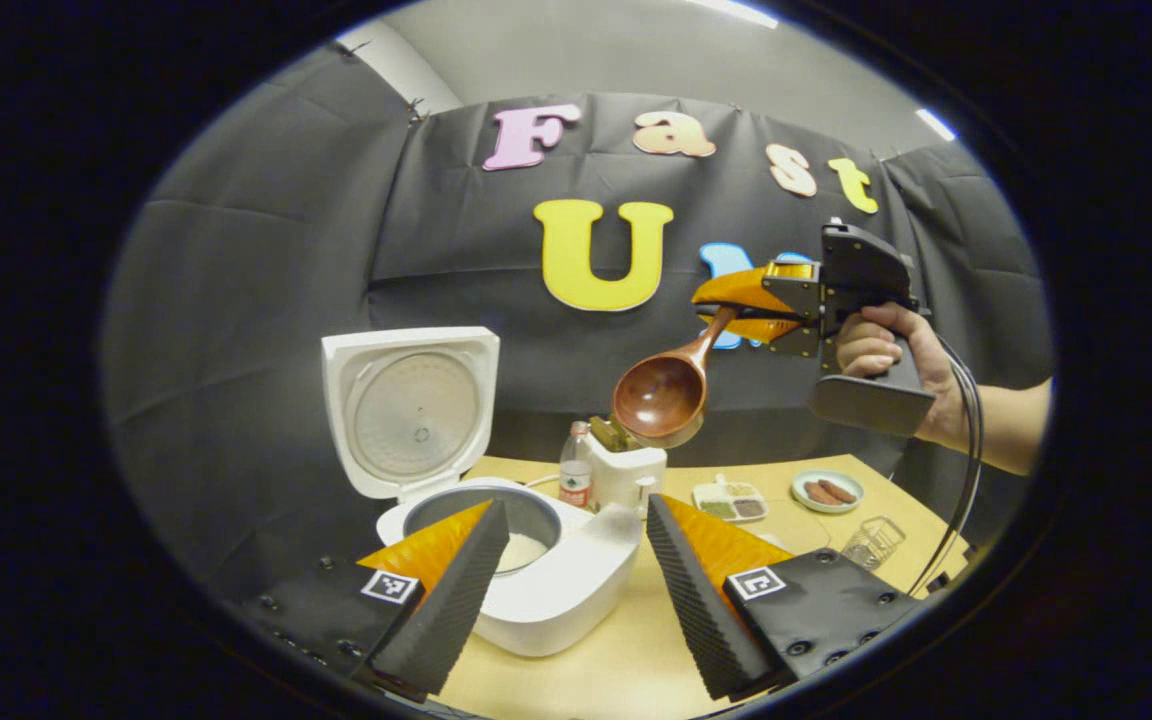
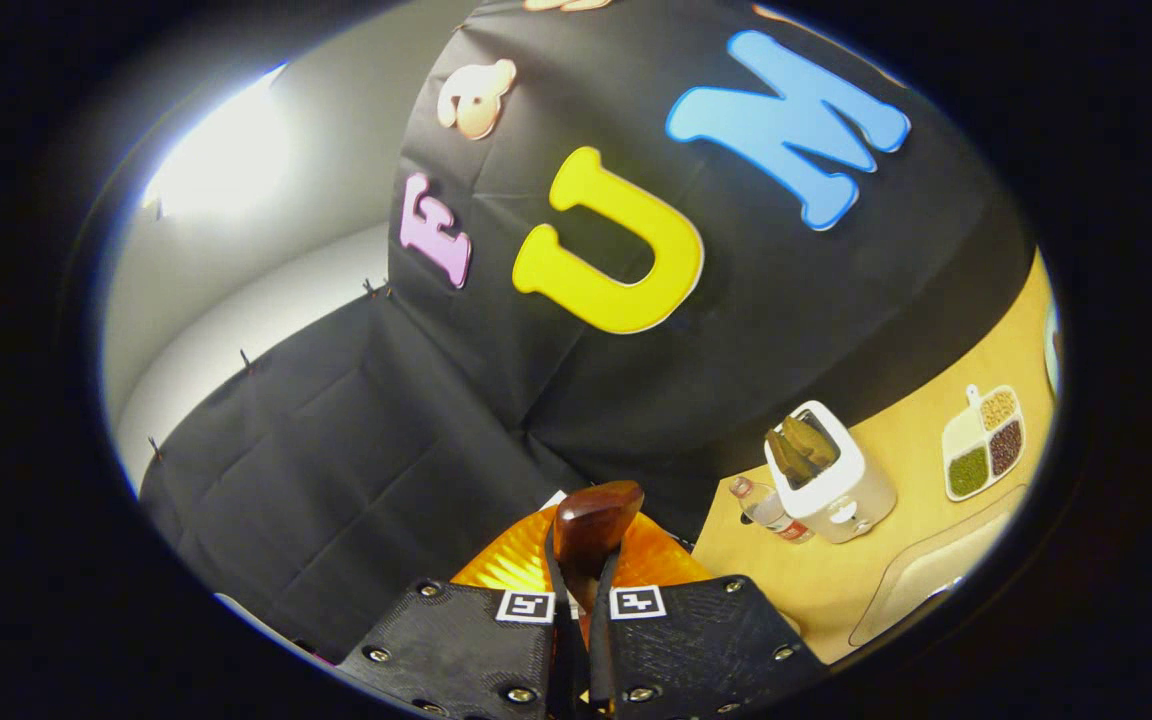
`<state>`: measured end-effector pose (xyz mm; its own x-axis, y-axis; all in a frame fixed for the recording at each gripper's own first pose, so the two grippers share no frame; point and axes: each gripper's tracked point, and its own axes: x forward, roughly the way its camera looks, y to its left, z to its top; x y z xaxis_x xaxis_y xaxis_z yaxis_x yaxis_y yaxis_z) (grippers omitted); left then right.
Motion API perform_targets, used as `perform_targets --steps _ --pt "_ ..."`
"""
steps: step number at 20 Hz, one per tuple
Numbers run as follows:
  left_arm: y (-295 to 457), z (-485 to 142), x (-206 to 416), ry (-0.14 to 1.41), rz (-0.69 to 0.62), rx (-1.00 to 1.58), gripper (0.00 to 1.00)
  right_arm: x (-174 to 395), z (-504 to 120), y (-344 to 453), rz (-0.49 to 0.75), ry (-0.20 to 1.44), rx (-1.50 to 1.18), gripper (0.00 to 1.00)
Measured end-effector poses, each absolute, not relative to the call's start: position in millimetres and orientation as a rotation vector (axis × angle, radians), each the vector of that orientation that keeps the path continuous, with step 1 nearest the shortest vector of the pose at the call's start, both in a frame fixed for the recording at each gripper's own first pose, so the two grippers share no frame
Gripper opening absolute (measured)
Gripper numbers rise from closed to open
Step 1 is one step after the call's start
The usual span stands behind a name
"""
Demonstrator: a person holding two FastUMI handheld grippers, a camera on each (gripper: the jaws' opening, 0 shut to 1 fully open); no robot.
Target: Close the left gripper, press the button to open the rice cooker; take a wooden spoon from the chopstick holder with the right hand, scoop a spoonful of rice and pour it into the rice cooker, then put the wooden spoon back into the chopstick holder.
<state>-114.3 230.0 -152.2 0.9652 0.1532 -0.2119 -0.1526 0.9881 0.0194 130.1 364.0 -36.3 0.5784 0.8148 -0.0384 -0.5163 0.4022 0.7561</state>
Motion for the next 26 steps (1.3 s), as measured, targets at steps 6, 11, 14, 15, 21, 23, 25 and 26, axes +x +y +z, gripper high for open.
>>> perform_targets --steps 6,11,14,15,21,23,25,26 --pt "179 -137 -95 0.2 0.098 0.025 0.96 131 -33 268 0.768 0.413 0.848 0.06" --pt "136 -135 -83 0.192 0.066 0.02 0.96 134 -48 179 0.671 0.39 0.872 0.06" --pt "103 -135 -73 0.197 0.028 0.012 0.96 136 -54 133 0.612 0.366 0.87 0.06" --pt "94 -134 -69 0.199 0.018 0.019 0.96 135 -56 119 0.592 0.358 0.865 0.06" --pt "48 -127 -53 0.192 -0.023 0.02 0.99 134 -73 30 0.47 0.319 0.841 0.06" --pt "39 -122 -48 0.183 -0.023 0.016 0.96 133 -82 -2 0.413 0.305 0.819 0.06" --pt "31 -125 -42 0.195 -0.02 0.016 0.96 135 -101 -31 0.347 0.307 0.77 0.06" --pt "28 -125 -41 0.201 -0.015 0.017 0.96 136 -110 -40 0.327 0.318 0.748 0.06"
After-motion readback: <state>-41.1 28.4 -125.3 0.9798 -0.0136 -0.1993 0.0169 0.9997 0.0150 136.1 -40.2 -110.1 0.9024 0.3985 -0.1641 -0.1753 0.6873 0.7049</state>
